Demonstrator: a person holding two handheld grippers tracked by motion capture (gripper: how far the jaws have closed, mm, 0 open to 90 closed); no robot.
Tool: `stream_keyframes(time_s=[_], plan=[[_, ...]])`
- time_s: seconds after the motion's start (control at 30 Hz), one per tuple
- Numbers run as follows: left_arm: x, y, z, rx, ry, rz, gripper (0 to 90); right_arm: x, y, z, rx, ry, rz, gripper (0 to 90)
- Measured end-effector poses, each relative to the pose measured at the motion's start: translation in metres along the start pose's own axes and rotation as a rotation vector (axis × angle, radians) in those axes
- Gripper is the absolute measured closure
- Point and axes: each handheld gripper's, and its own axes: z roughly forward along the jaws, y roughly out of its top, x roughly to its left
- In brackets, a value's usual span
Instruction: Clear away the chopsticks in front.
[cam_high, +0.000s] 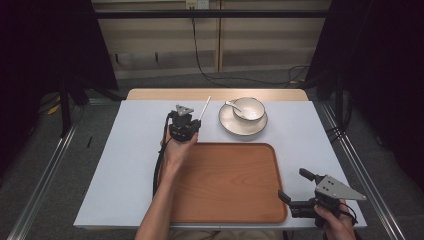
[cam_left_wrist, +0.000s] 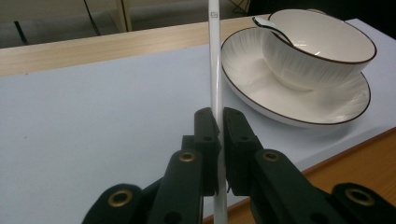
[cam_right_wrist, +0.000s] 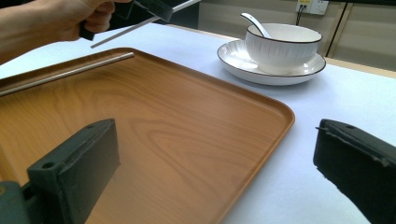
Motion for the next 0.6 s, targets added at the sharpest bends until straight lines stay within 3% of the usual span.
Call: stream_keyframes(time_s=[0.3,0.6], plan=[[-0.002,-0.014,-0.011,-0.008,-0.008,-0.04,85.4,0.0,0.0,0.0,-0.008,-0.002,-0.005,0.0],[0.002,-0.032,-0.026,0.005,0.033,-0.085,85.3,0.001,0.001,-0.001,-0.009,0.001,-0.002,0.0]])
